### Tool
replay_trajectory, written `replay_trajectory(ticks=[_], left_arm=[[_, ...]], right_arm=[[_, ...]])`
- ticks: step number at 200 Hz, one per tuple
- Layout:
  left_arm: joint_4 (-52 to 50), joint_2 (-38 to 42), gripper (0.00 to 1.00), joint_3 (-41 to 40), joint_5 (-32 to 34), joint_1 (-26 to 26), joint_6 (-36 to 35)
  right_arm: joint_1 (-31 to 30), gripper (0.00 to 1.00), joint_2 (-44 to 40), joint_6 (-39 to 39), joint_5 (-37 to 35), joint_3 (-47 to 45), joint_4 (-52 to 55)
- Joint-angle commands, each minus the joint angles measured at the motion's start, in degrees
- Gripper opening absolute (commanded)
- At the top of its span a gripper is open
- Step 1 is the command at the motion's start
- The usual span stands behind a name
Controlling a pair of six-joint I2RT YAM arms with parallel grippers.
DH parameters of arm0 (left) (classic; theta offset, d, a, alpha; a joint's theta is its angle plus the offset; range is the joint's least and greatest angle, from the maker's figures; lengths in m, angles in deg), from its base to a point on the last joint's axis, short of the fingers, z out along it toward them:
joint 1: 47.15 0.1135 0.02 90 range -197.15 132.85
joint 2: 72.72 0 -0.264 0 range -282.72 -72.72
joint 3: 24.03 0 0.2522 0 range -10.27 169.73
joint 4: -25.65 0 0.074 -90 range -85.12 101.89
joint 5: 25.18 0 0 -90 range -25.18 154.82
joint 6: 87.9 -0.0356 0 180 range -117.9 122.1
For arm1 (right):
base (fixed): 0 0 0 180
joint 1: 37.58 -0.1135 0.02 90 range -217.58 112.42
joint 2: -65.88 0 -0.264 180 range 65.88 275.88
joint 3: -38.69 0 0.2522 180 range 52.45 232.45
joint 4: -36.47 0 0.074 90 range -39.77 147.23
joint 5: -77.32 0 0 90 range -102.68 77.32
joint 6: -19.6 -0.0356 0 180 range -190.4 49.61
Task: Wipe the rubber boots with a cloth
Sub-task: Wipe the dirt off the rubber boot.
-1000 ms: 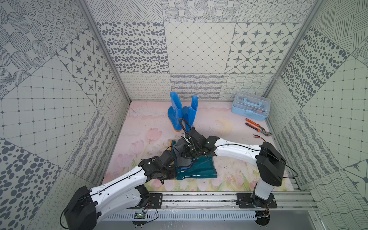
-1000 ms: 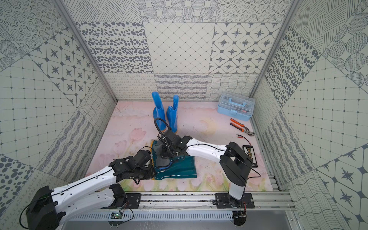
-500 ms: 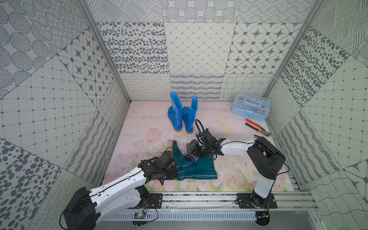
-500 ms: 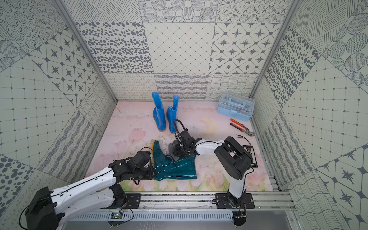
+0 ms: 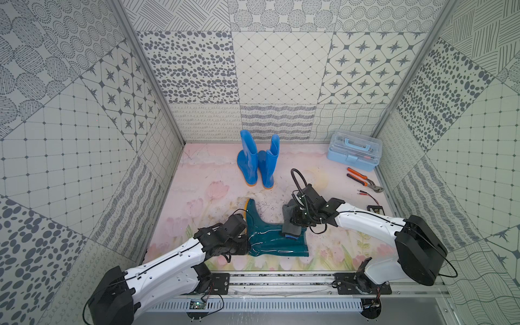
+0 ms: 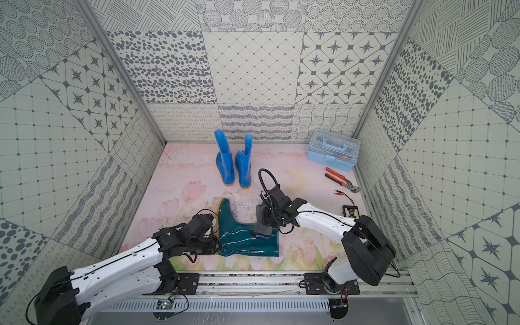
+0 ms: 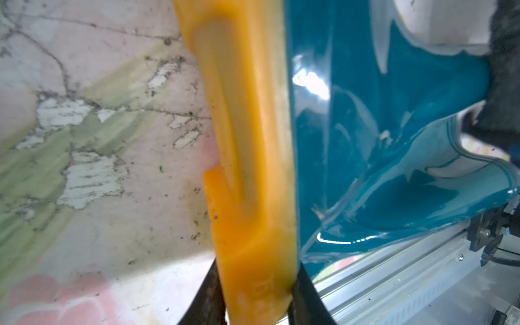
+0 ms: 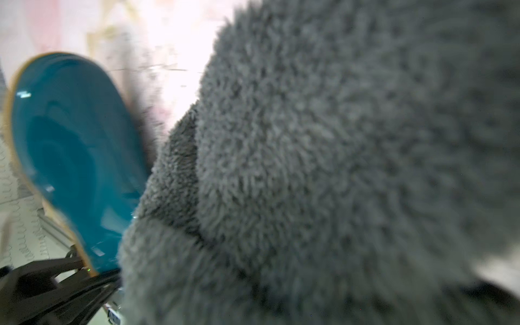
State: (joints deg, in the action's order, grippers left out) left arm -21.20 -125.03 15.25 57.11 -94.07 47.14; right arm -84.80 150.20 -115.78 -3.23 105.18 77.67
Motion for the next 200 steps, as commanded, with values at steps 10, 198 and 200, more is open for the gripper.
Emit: replay_trajectory(ticks=[10, 198, 200], left_arm=[[3.7, -4.5, 0.0, 0.4, 0.6, 0.0, 5.0], [6.4, -8.5, 0.0, 1.5, 4.8, 0.1, 9.9], [6.4, -8.6, 0.0, 1.6, 4.8, 0.1, 10.0]], right_arm=[[-9.8, 0.0, 8.1, 0.7, -0.9, 12.2, 0.2], [-2.3, 0.0, 1.9, 5.9, -3.7, 4.9, 6.8], [-3.0, 0.0, 2.1, 5.5, -3.4, 5.2, 6.6]])
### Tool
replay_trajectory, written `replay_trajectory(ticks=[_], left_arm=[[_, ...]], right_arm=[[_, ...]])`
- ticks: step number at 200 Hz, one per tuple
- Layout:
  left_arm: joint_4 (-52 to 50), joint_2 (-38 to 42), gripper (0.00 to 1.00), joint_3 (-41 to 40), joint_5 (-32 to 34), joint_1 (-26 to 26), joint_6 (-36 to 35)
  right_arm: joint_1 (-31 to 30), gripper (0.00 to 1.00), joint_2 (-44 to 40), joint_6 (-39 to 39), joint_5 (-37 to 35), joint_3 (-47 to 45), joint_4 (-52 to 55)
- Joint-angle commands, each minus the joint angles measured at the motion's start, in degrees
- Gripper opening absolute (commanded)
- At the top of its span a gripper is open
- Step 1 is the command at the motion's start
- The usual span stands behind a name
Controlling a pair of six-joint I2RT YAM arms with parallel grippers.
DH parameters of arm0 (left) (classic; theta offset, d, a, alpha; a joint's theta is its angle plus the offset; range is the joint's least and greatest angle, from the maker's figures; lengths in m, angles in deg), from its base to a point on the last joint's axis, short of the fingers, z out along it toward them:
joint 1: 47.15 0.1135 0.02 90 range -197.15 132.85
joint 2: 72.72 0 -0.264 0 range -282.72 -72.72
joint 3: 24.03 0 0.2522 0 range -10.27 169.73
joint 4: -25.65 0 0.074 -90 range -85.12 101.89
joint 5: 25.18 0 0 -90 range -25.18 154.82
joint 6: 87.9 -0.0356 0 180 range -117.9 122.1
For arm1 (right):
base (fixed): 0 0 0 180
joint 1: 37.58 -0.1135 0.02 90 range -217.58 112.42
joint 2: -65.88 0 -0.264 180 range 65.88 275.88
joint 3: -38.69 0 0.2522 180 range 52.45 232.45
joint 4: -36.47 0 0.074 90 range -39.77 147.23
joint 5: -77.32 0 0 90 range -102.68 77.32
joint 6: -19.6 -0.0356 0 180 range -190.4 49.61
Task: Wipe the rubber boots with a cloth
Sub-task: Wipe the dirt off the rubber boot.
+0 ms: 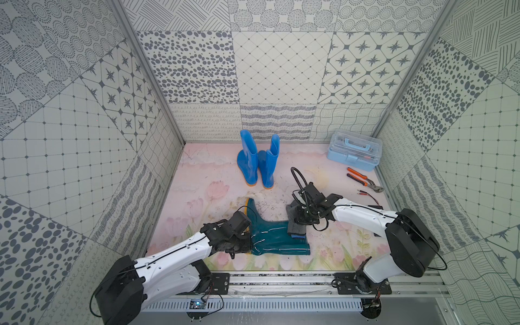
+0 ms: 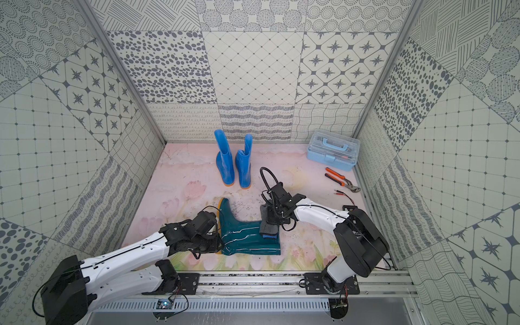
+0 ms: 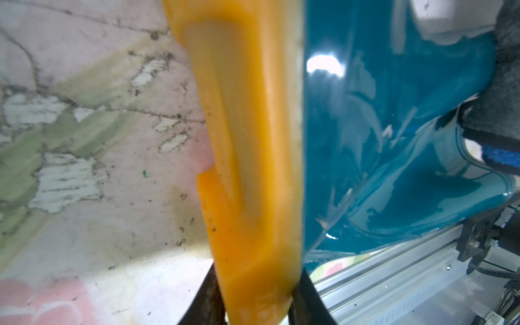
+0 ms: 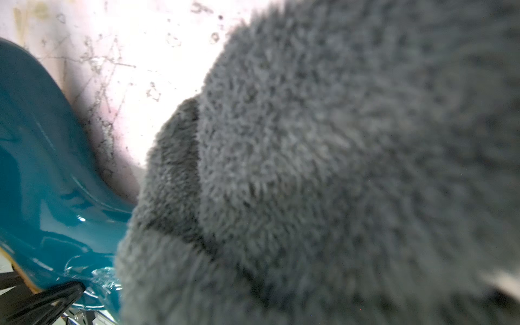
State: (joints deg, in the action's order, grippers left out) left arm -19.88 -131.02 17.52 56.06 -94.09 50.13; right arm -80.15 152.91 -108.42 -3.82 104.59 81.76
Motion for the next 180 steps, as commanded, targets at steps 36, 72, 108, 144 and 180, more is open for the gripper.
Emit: replay_trajectory(ticks=[36, 72, 108, 144, 180], left_arm=[[8.4, -2.8, 0.0, -1.3, 8.0, 0.1, 9.9], [8.7, -2.2, 0.0, -0.8, 8.8, 0.1, 9.6], [6.3, -1.1, 0.0, -0.8, 8.3, 0.1, 8.4], [6.3, 1.6, 0.0, -2.3, 8.6, 0.0, 8.2], [6.3, 0.6, 0.0, -1.5, 8.1, 0.1, 7.2]], right_arm=[[-20.1, 0.0, 4.6, -11.1, 3.0, 7.2, -7.3], [-22.0, 0.0, 8.3, -14.6, 3.7, -1.0, -8.4], [-15.5, 0.0, -2.4, -15.4, -1.9, -14.2, 0.7], [-5.3, 0.0, -22.6, -14.6, -4.4, -22.1, 7.0], [-7.3, 0.0, -22.8, -12.6, -4.8, -12.3, 4.2]])
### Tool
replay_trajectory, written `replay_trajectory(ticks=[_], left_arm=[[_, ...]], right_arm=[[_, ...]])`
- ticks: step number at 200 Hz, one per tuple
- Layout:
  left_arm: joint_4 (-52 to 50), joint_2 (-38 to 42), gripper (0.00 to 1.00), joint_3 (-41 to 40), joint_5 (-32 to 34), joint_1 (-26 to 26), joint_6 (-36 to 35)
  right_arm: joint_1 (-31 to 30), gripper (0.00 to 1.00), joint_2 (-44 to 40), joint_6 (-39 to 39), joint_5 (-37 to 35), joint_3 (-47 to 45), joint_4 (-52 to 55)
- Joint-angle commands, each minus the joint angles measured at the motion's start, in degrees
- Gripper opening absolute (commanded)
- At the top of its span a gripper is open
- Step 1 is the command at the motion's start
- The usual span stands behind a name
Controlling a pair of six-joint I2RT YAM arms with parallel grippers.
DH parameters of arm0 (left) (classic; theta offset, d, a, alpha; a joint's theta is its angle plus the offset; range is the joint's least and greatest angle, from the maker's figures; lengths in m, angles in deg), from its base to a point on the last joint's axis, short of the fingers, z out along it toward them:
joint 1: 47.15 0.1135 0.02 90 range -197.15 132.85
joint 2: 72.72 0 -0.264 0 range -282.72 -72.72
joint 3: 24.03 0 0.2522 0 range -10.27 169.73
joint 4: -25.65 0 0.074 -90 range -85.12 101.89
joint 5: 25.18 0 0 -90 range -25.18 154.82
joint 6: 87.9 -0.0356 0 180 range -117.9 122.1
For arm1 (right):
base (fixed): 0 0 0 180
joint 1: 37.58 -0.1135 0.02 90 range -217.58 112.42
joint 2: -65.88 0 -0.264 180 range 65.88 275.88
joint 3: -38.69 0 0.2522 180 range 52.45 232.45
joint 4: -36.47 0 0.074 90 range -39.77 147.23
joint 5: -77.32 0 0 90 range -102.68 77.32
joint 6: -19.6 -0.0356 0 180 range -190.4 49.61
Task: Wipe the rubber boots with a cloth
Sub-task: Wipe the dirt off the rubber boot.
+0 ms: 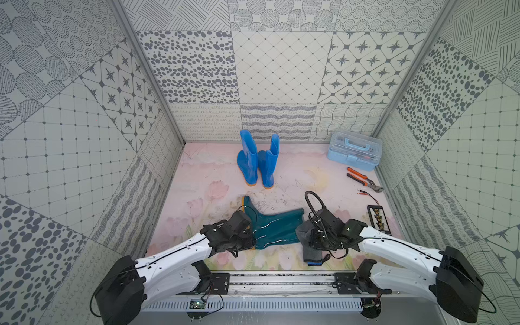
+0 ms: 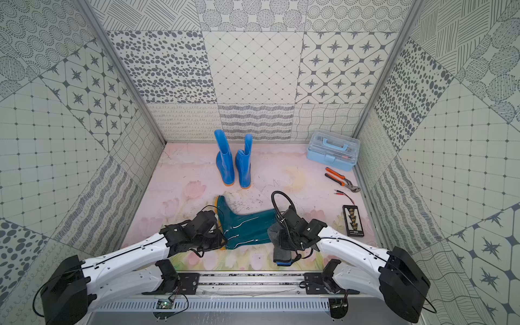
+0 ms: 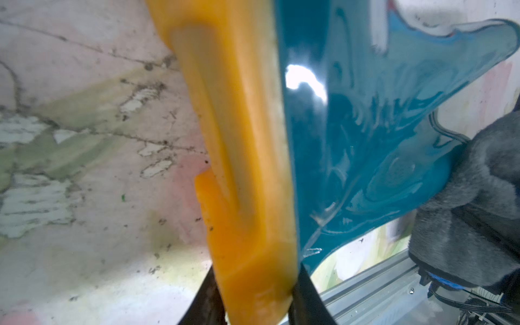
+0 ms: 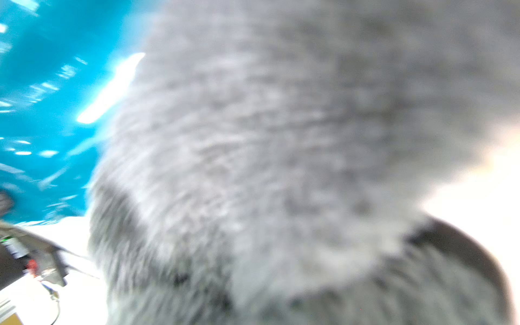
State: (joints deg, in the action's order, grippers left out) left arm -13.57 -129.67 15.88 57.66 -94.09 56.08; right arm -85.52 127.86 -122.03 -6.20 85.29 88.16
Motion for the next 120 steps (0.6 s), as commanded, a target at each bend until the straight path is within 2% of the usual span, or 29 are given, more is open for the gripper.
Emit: replay_trajectory(ticks=[1, 19, 30, 55, 83, 98, 120], left_arm=[[0.0, -0.8, 0.0, 0.2, 6.5, 0.1, 1.2], [0.0, -1.9, 0.0, 1.0, 5.6, 0.1, 0.5], [0.0, -2.5, 0.0, 1.4, 5.1, 0.0, 0.2], [0.3, -3.4, 0.0, 1.4, 4.6, 0.1, -0.3], [0.3, -3.9, 0.0, 1.7, 4.0, 0.1, -1.0], [-2.0, -3.6, 0.0, 2.4, 3.8, 0.1, -1.8], [-4.7, -1.8, 0.0, 2.8, 4.1, 0.1, -3.5]], right_arm=[[-2.1, 0.0, 2.8, 1.2, -2.5, 7.5, -2.4], [-6.9, 0.0, 10.7, 4.1, -4.4, 16.6, -4.7], [-8.7, 0.0, 16.7, 5.7, -3.0, 21.4, -8.7], [-9.7, 0.0, 31.0, 5.3, 5.6, 27.5, -20.7], [-8.9, 0.0, 43.8, 8.2, 7.4, 34.3, -20.6], [-5.7, 0.0, 45.5, 7.0, 9.3, 31.5, -19.8], [0.1, 0.0, 37.9, 3.7, 9.6, 16.0, -25.0]])
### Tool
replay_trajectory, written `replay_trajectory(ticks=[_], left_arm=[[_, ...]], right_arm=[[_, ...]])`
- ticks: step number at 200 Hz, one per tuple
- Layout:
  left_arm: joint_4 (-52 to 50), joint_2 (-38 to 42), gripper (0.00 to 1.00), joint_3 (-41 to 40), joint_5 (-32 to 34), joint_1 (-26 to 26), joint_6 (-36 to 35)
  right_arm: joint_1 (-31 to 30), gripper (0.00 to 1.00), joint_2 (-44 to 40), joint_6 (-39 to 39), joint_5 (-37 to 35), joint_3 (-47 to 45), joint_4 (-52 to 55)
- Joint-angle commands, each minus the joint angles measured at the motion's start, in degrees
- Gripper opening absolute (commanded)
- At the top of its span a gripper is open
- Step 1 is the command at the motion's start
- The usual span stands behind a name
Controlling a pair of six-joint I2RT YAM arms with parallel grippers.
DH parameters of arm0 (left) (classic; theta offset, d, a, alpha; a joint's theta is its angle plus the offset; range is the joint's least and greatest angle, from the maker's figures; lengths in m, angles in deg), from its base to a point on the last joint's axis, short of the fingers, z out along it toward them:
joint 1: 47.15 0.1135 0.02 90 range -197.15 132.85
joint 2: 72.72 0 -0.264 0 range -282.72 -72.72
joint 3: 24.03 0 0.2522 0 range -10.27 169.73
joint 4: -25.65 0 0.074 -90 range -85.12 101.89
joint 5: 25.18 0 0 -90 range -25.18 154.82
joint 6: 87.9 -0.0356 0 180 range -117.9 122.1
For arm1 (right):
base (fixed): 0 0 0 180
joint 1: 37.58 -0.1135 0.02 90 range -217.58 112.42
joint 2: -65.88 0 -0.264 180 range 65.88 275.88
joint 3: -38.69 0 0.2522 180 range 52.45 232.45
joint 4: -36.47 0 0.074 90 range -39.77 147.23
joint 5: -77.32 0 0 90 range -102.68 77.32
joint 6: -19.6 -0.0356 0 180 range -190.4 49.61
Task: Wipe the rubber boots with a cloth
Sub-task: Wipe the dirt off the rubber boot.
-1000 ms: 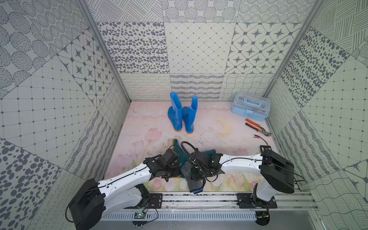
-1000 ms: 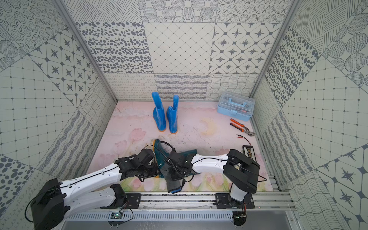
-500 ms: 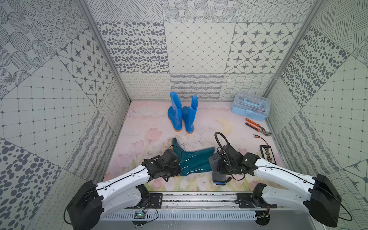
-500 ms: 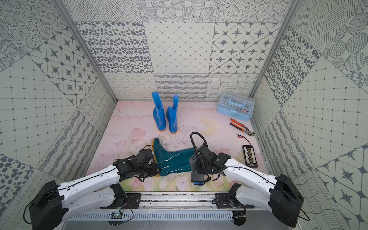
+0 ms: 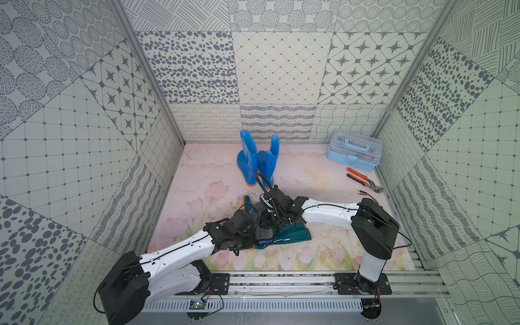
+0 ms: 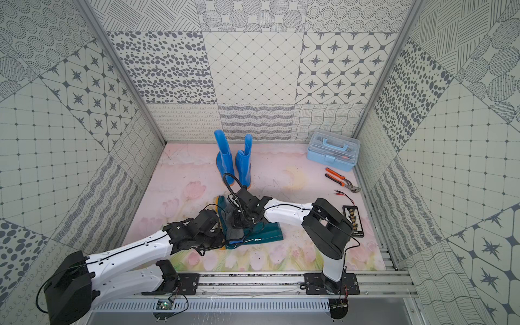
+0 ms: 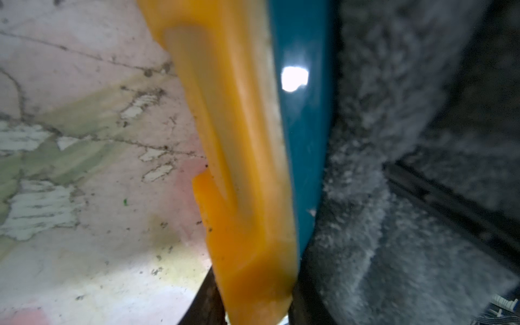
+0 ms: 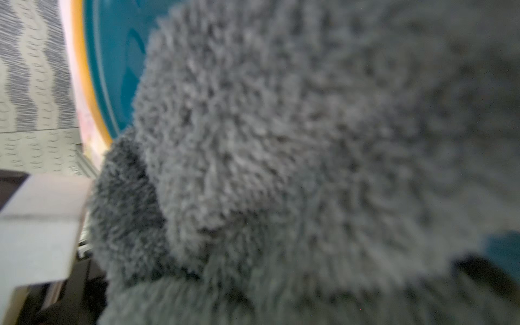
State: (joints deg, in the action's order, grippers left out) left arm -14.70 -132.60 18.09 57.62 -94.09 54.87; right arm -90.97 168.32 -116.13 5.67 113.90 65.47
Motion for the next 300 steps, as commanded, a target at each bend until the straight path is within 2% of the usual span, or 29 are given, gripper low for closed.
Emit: replay_trajectory(ticks=[1, 17, 34, 52, 71, 100, 133, 161, 184, 229, 265, 278, 300], left_arm=[[-3.5, 1.2, 0.0, 0.5, 4.1, 0.1, -2.4], [-3.4, 1.8, 0.0, 0.1, 3.3, 0.1, -4.5], [-4.9, -0.1, 0.0, 1.0, 3.7, 0.0, -6.4], [-6.4, -3.4, 0.0, 2.8, 3.4, -0.1, -8.4], [-5.5, -5.7, 0.0, 3.8, 2.3, -0.7, -9.8], [-3.3, -5.8, 0.0, 3.3, 1.9, -2.0, -10.6], [-4.4, -6.1, 0.0, 4.3, 2.2, -3.1, -10.6], [-6.8, -5.3, 0.0, 5.0, 4.1, -3.9, -9.9], [-7.9, -3.1, 0.0, 4.2, 5.3, -4.0, -8.2], [-7.8, -0.9, 0.0, 2.3, 6.9, -4.0, -5.6], [-6.9, -1.7, 0.0, 2.2, 6.1, -4.0, -5.4], [-6.5, -1.7, 0.0, 2.0, 5.5, -4.0, -5.6], [-3.8, -1.2, 0.0, 1.0, 4.3, -4.0, -6.3]], right_arm=[[5.8, 0.0, -2.9, -2.3, -2.3, -13.3, -2.4], [10.6, 0.0, -8.8, -2.0, -2.7, -22.7, -1.2], [12.9, 0.0, -14.4, -0.7, -4.0, -27.3, 3.5], [9.5, 0.0, -20.2, -1.2, -7.0, -25.5, 8.4], [5.3, 0.0, -21.4, -1.7, -9.4, -17.5, 10.3], [2.5, 0.0, -12.1, -0.5, -7.0, -1.7, 4.8], [2.0, 0.0, 5.3, 2.1, -4.0, 15.7, 4.8], [2.0, 0.0, 13.9, 3.8, -2.8, 23.3, 7.8], [1.9, 0.0, 11.3, 1.4, -3.2, 16.5, 4.7], [2.7, 0.0, -1.9, 1.6, -9.3, -1.2, 6.4], [10.9, 0.0, -11.7, -1.7, -6.5, -21.2, 3.0], [12.5, 0.0, -16.6, -0.9, -7.4, -24.1, 5.6], [12.1, 0.0, -23.5, -0.5, -7.9, -23.3, 9.9]])
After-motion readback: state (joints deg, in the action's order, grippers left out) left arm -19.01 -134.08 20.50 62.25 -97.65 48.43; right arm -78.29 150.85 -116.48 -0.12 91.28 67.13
